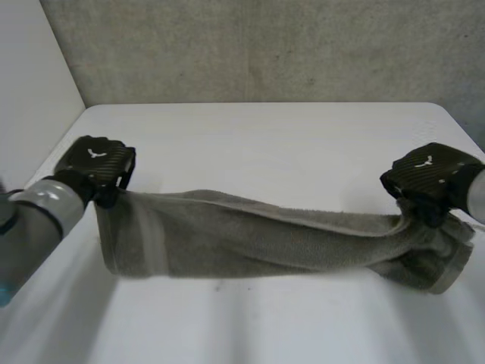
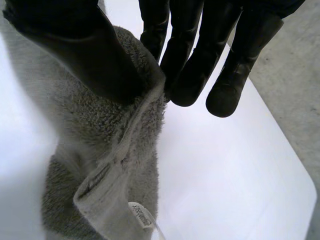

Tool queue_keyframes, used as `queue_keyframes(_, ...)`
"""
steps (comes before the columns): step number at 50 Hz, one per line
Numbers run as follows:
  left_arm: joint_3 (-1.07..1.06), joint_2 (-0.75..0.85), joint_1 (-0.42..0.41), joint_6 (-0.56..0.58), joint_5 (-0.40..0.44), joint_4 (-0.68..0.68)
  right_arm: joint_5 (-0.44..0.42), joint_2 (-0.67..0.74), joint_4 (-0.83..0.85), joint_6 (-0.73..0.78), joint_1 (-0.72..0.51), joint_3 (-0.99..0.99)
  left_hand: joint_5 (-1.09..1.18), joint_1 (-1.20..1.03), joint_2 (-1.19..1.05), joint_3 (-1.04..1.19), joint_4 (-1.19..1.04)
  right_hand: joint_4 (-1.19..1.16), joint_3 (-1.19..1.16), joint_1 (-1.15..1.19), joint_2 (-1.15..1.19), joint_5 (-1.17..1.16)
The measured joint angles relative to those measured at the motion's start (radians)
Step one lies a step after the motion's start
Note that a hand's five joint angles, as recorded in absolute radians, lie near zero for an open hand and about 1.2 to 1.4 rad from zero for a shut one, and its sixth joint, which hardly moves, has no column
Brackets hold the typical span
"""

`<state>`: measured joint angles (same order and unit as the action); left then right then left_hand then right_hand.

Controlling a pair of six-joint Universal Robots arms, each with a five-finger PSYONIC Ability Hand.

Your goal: Fold the towel.

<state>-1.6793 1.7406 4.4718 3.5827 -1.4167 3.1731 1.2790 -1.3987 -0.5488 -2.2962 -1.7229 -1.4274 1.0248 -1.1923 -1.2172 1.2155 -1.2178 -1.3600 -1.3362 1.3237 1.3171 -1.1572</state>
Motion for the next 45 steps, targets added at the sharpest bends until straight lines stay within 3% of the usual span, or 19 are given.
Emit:
queue_keyframes(6,0.228,0.185,-0.015,-0.016,-0.002,0.018,0.035,0.149,0.165,-0.070,-0.050,0.160,0.000,0.000,0.000,0.000,0.000,0.000,0.000,0.000,0.000,0.000)
queue_keyframes(11,0.508,0.289,-0.026,-0.071,-0.021,0.049,0.112,0.224,0.384,-0.197,-0.093,0.368,0.000,0.000,0.000,0.001,0.000,0.000,0.000,0.000,0.000,0.000)
queue_keyframes(17,0.814,0.316,-0.022,-0.241,-0.108,0.153,0.238,0.214,0.708,-0.363,-0.105,0.536,0.000,0.000,0.000,0.001,0.000,0.000,0.000,0.000,0.000,0.000)
queue_keyframes(22,0.910,0.296,-0.013,-0.341,-0.165,0.212,0.278,0.176,0.778,-0.404,-0.107,0.559,0.005,0.000,0.000,0.001,0.000,0.000,0.000,0.000,0.000,0.000)
queue_keyframes(28,0.850,0.270,-0.005,-0.373,-0.172,0.190,0.221,0.174,0.597,-0.396,-0.115,0.528,0.006,-0.007,0.000,0.001,0.000,0.000,0.000,0.000,0.000,-0.004)
queue_keyframes(33,0.679,0.248,0.001,-0.368,-0.130,0.166,0.139,0.204,0.443,-0.374,-0.122,0.453,0.010,-0.010,0.000,0.001,0.000,0.000,0.000,0.000,0.000,-0.004)
queue_keyframes(45,0.242,0.257,0.012,-0.317,-0.050,0.295,0.055,0.334,0.484,-0.264,-0.136,0.190,0.010,-0.010,-0.001,0.001,0.000,0.000,0.000,0.000,0.000,-0.005)
